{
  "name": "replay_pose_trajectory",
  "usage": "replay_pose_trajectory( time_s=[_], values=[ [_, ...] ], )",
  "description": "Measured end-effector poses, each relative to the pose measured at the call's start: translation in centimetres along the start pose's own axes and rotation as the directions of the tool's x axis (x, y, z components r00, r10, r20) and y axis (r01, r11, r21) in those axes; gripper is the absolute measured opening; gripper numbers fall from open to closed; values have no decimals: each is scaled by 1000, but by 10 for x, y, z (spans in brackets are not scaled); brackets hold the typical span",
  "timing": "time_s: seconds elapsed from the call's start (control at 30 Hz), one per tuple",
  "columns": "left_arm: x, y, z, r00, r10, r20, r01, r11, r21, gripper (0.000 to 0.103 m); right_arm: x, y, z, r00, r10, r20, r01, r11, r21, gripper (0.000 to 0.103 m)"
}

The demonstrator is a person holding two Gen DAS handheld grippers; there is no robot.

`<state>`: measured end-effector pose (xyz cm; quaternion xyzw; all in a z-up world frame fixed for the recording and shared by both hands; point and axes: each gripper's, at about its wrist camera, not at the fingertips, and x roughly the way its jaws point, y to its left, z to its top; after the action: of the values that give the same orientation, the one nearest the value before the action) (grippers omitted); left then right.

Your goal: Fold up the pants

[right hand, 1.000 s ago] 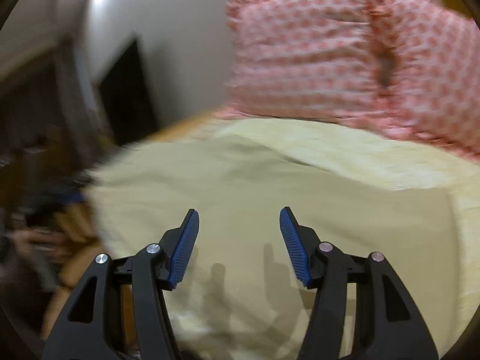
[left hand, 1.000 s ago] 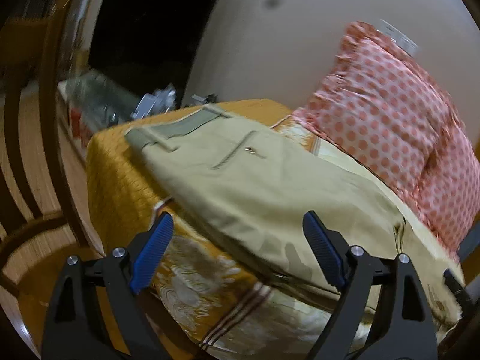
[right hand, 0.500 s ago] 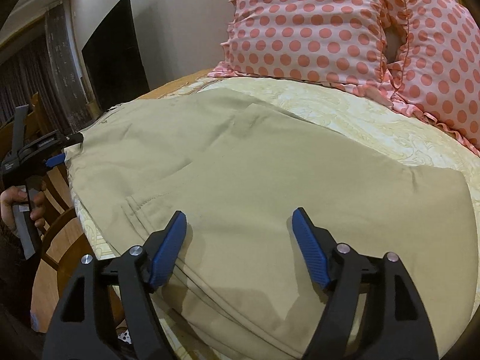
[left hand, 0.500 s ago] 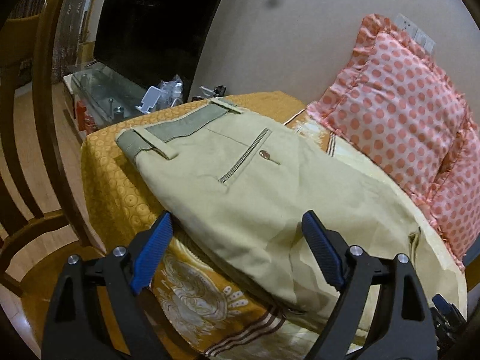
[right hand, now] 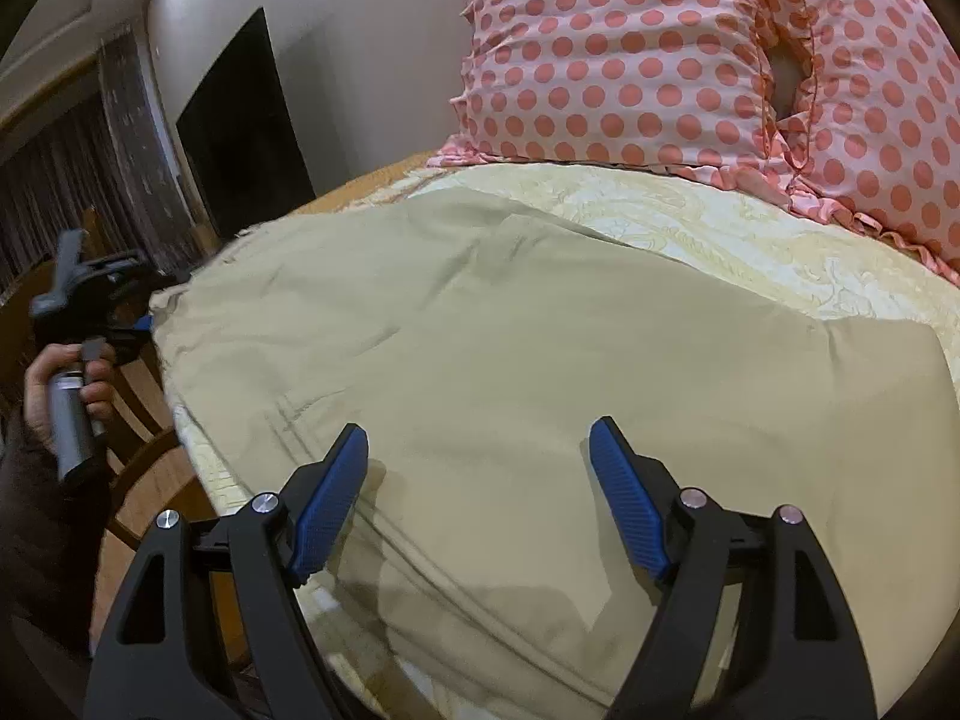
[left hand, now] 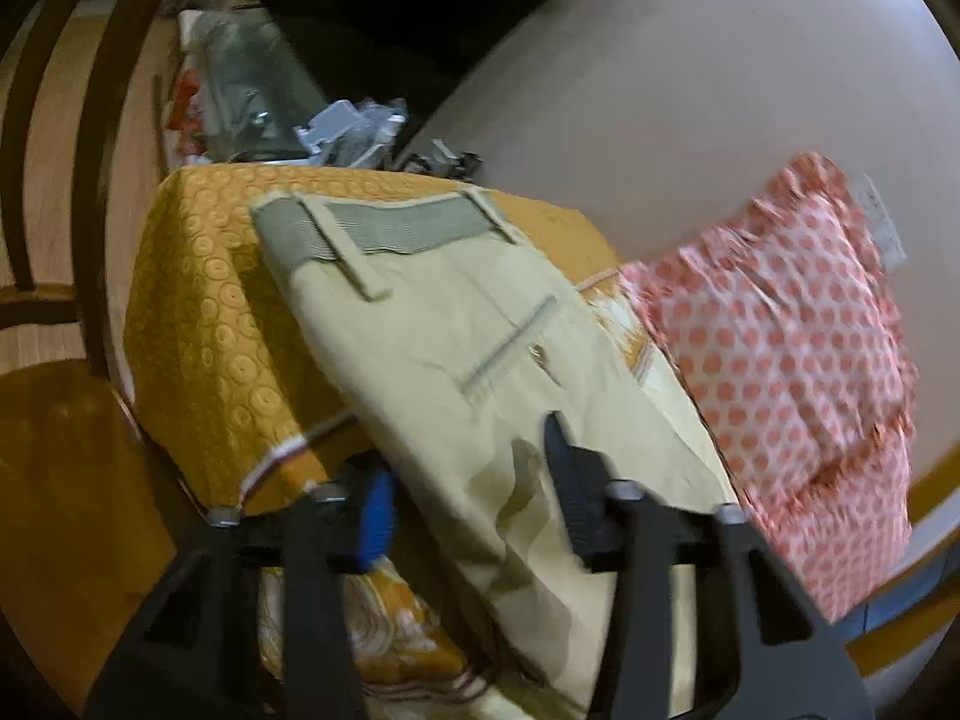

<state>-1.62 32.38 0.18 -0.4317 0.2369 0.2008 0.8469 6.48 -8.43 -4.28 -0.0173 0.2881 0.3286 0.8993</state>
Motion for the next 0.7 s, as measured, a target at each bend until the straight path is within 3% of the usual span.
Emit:
replay_pose_trajectory(
  time_s=[0.03, 0.17, 0.23, 0.3, 0.37, 0.47, 0.5, 0.57, 0.6, 0.63, 0.67, 0.7],
  values=[
    [2, -2, 1, 1000, 14, 3, -14, 1000, 13, 14, -2, -1, 0, 1000, 9, 3, -9, 1000, 6, 78],
    [-14, -46, 1, 995, 59, 83, -75, 978, 195, 10, -25, -14, -4, 998, 31, 48, -32, 999, 39, 78],
    [-31, -93, -10, 991, 19, 131, -65, 931, 358, 9, -46, -29, -7, 995, 1, 105, -9, 997, 75, 81],
    [-47, -144, -31, 990, -66, 128, -9, 859, 513, 9, -64, -46, -10, 987, -35, 154, 16, 992, 123, 82],
    [-62, -189, -62, 983, -168, 75, 81, 762, 643, 9, -90, -72, -14, 971, -99, 218, 52, 976, 211, 82],
    [-80, -247, -133, 942, -317, -110, 275, 542, 794, 10, -118, -109, -23, 949, -158, 272, 54, 934, 354, 82],
    [-84, -264, -170, 910, -350, -221, 366, 432, 824, 10, -127, -123, -28, 944, -160, 289, 29, 912, 409, 82],
    [-82, -276, -217, 871, -345, -351, 459, 311, 832, 11, -138, -142, -34, 936, -151, 319, -20, 879, 476, 82],
    [-78, -279, -251, 846, -317, -429, 505, 220, 834, 11, -142, -152, -39, 933, -132, 335, -63, 856, 513, 82],
    [-73, -278, -275, 835, -281, -472, 527, 167, 833, 11, -144, -160, -43, 932, -112, 344, -98, 837, 539, 82],
    [-65, -273, -305, 837, -215, -503, 533, 110, 839, 11, -145, -168, -47, 932, -93, 351, -133, 812, 569, 82],
    [-59, -269, -319, 844, -183, -504, 524, 86, 847, 11, -144, -175, -51, 934, -78, 350, -158, 787, 596, 82]
  ],
)
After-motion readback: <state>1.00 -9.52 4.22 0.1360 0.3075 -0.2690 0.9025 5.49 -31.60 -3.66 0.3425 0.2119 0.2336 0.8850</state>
